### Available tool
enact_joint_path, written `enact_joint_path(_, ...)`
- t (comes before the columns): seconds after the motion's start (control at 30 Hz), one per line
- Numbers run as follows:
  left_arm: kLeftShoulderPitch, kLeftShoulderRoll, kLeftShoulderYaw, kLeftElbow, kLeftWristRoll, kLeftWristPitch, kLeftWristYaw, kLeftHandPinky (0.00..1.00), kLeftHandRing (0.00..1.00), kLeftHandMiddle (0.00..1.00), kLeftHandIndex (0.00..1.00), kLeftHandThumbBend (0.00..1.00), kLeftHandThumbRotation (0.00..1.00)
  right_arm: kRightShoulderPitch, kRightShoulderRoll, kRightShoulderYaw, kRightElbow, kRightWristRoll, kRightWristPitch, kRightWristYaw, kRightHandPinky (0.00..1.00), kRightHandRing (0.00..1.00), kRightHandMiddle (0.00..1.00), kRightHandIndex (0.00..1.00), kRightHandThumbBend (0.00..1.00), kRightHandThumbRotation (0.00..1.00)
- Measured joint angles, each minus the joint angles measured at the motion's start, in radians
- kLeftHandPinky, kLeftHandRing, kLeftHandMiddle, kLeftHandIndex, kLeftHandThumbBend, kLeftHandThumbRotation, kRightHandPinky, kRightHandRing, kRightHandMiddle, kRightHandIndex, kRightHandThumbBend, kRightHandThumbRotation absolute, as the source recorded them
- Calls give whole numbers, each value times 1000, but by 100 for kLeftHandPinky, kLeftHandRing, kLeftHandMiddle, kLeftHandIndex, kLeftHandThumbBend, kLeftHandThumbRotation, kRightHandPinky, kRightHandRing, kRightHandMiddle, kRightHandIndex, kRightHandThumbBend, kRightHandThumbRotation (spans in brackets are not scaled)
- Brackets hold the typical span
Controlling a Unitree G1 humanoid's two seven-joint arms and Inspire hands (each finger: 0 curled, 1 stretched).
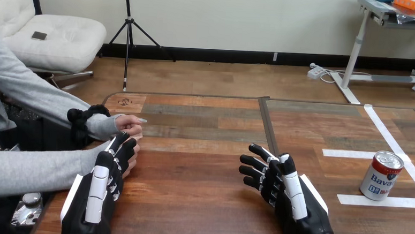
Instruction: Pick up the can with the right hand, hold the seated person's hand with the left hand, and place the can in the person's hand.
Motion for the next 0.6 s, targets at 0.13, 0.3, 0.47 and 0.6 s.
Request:
enact_joint_path(0.13,0,0,0,0,0,0,0,100,96,92,93,66,100,0,0,0,-2,0,3,2,91,88,86,93,81,100)
enact_joint_path(0.3,0,0,0,0,0,0,0,100,96,92,93,66,100,0,0,0,-4,0,6,3,91,88,86,93,81,100)
enact_joint_path(0.47,0,0,0,0,0,0,-1,100,96,92,93,65,100,0,0,0,-5,0,8,3,91,87,86,92,81,100)
enact_joint_path(0.6,0,0,0,0,0,0,-1,100,95,91,93,64,100,0,0,0,-8,0,8,1,91,87,86,92,82,100)
